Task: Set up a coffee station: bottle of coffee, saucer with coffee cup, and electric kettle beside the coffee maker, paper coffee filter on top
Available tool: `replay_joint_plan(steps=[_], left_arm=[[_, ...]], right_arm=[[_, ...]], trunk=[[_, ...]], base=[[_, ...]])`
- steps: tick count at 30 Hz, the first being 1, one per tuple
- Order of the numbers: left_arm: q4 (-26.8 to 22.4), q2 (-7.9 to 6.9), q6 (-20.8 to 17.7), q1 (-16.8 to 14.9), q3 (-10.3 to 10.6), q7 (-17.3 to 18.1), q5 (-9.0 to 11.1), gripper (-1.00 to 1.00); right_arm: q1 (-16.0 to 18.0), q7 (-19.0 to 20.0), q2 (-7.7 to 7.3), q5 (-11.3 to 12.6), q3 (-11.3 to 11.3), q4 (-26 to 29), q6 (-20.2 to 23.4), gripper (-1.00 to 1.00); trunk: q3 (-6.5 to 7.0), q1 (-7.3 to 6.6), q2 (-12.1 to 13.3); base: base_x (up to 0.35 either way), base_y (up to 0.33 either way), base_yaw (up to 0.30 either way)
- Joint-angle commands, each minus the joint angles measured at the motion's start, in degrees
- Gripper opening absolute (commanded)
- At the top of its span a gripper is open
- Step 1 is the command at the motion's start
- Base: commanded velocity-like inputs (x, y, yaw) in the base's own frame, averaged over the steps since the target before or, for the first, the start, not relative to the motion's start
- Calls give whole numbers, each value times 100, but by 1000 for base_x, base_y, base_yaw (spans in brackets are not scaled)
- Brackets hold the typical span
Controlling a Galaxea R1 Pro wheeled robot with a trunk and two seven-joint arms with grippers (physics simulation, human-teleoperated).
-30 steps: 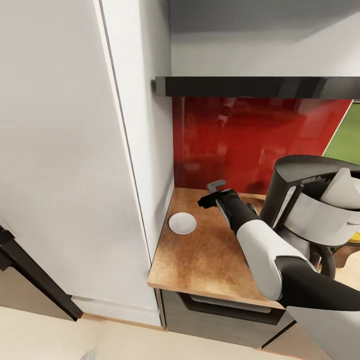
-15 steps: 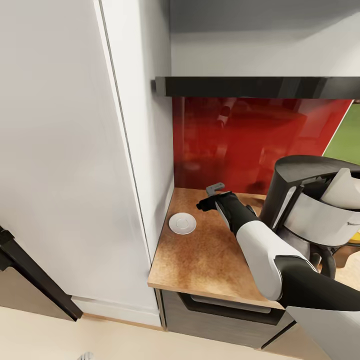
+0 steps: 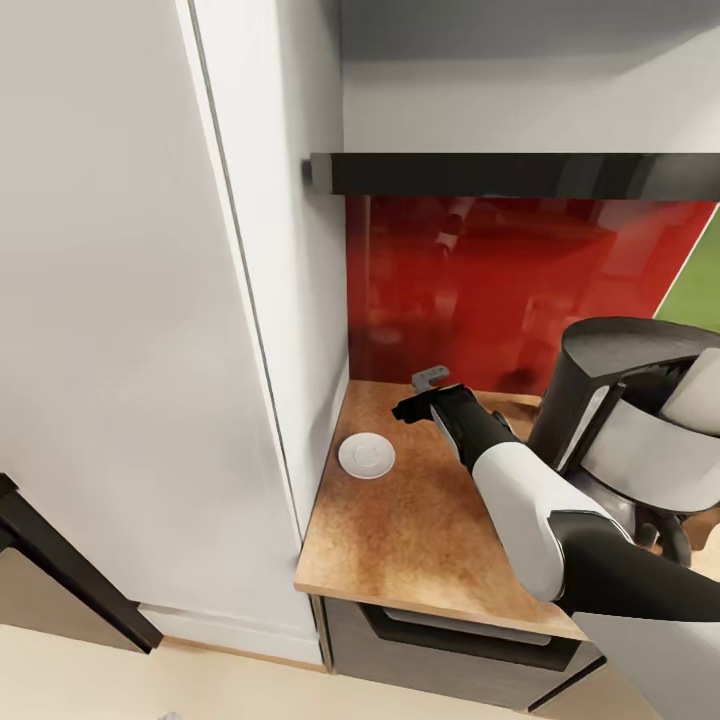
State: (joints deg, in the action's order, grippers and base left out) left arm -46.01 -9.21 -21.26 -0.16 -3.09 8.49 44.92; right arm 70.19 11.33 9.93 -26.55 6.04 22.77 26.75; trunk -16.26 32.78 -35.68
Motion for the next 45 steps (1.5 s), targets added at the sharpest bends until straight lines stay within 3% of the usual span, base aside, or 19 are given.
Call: replay_joint_plan(steps=[1,4,8,10,13,15,30,35,45], left_arm=[[-5,1,-45,-2,-16,12,34,100],[8,-1,-45,-1,-12,11,34,100],[66,2,-45,-1,-9,8,34,100],[70,3,-45,-1,-12,7,34,100],[74,5,-40,-1,-10,4,34,100],[75,6,-37,-1,-9,4,34,100],[83,12,-36,-1,-4,3,1,100],[83,22,-36,-1,1,3,-1,100],[83,24,-36,-1,15,3,-1,100]], right_arm=[[4,45,6,-61,45,-11,17,100],[4,1,6,-61,46,-135,-118,100],[4,-391,6,-16,50,-425,-547,100],[4,-448,6,102,50,-491,-604,100],[4,-496,6,539,47,-548,-656,100],[4,-530,6,704,47,-560,-668,100],[-1,-605,6,748,47,-569,-849,100],[-10,-874,6,756,47,-612,-923,100],[-59,-1087,6,762,47,-1092,-1455,100]], trunk=[[-8,3,-7],[-8,3,-7],[-8,3,-7],[-8,3,-7],[-8,3,-7],[-8,3,-7],[-8,3,-7],[-8,3,-7],[-8,3,-7]], base=[[97,28,0],[44,13,0],[8,2,0],[2,40,0],[1,98,0],[0,29,0],[27,2,0],[2,0,0],[0,0,0]])
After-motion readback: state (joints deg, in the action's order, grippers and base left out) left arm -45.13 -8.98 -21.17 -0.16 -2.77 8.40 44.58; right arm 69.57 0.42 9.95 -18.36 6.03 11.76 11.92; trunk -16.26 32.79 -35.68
